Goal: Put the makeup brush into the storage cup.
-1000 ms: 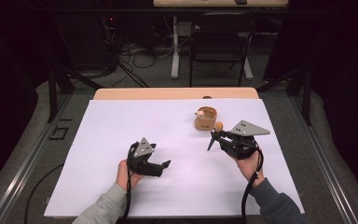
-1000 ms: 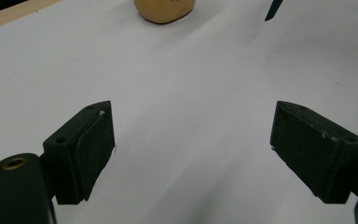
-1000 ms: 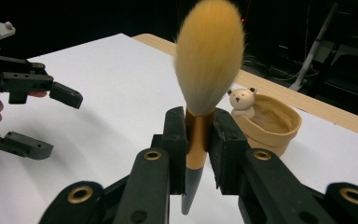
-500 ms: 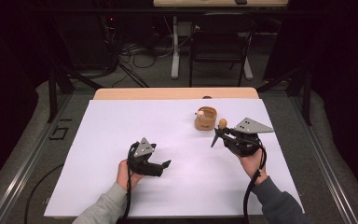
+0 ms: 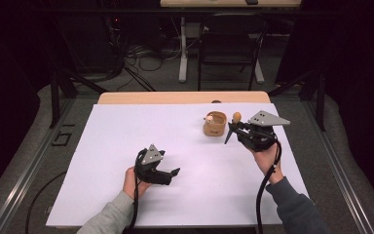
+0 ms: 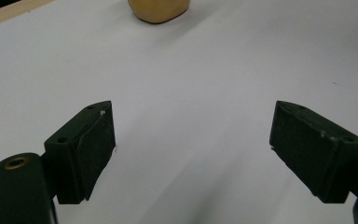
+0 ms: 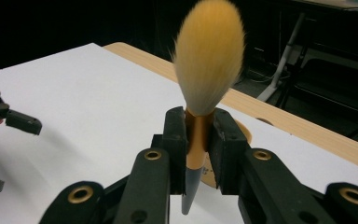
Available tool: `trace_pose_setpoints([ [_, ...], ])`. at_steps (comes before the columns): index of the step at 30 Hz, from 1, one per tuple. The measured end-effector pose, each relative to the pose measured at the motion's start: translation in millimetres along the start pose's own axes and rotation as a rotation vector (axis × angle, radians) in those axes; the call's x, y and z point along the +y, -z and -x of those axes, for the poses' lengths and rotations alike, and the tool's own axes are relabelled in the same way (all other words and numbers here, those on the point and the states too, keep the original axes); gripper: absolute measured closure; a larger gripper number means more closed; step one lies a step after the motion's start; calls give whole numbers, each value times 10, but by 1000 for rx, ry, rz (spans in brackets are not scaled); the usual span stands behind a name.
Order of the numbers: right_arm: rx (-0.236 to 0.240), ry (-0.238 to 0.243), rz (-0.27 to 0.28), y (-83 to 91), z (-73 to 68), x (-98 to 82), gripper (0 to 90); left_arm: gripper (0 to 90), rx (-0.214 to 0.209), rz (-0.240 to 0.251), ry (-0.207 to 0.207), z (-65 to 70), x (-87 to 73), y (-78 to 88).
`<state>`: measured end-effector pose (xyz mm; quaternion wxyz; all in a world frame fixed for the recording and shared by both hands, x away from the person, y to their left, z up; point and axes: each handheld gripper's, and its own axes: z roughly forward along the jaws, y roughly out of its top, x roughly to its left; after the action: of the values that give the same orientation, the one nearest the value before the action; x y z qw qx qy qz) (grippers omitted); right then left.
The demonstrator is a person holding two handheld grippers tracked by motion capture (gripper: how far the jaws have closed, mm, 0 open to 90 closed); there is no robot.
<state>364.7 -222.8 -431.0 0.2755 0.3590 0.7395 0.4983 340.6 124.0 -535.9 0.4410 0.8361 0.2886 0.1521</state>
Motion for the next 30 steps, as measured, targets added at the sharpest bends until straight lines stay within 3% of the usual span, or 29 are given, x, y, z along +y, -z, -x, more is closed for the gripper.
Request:
trace_pose_setpoints([
  [7,-32,11,-7,-79,74,119,781,144,1,5,0,-16,1,10],
  [15,-34,15,-19,-152,118,162,781,144,0,6,5,-17,-1,10],
  [30,-49,17,21,-173,231,289,780,149,9,-12,-1,-1,2,-6],
])
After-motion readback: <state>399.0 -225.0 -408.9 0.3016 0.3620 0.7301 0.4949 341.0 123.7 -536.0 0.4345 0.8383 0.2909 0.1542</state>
